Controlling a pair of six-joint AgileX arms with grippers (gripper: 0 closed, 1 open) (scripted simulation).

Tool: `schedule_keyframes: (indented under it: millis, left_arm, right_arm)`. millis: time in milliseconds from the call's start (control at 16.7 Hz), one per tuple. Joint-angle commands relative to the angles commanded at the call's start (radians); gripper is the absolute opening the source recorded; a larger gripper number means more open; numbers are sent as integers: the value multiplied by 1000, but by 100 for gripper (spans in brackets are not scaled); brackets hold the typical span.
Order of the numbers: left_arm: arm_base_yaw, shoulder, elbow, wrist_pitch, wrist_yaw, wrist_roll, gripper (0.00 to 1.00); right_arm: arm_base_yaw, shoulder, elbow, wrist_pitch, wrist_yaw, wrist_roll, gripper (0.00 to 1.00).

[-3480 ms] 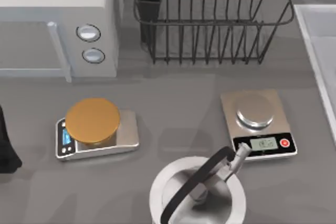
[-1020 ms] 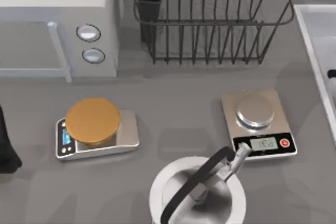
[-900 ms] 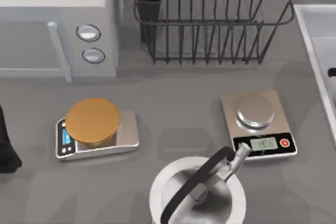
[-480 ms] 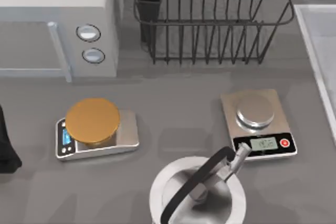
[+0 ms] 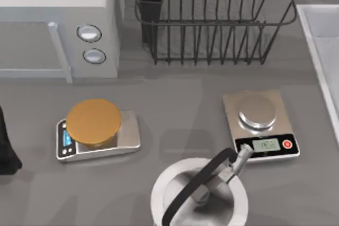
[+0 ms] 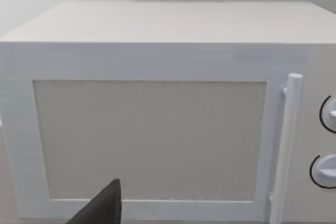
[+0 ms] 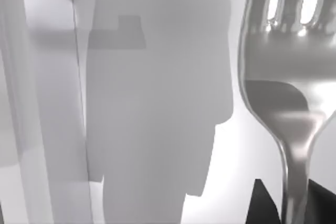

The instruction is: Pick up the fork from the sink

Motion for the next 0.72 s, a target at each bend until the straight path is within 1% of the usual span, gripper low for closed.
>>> schedule_keyframes:
  millis: [120, 240, 720]
  left_arm:
    - [0, 0, 0, 0, 0, 0, 100]
    - [0, 0, 0, 0, 0, 0, 100]
    - [0, 0, 0, 0, 0, 0, 100]
  right_arm:
    - [14, -15, -15, -1, 0, 14, 0]
    - [64, -72, -72, -5, 0, 62, 0]
    - [395, -516, -513, -39, 3, 383, 0]
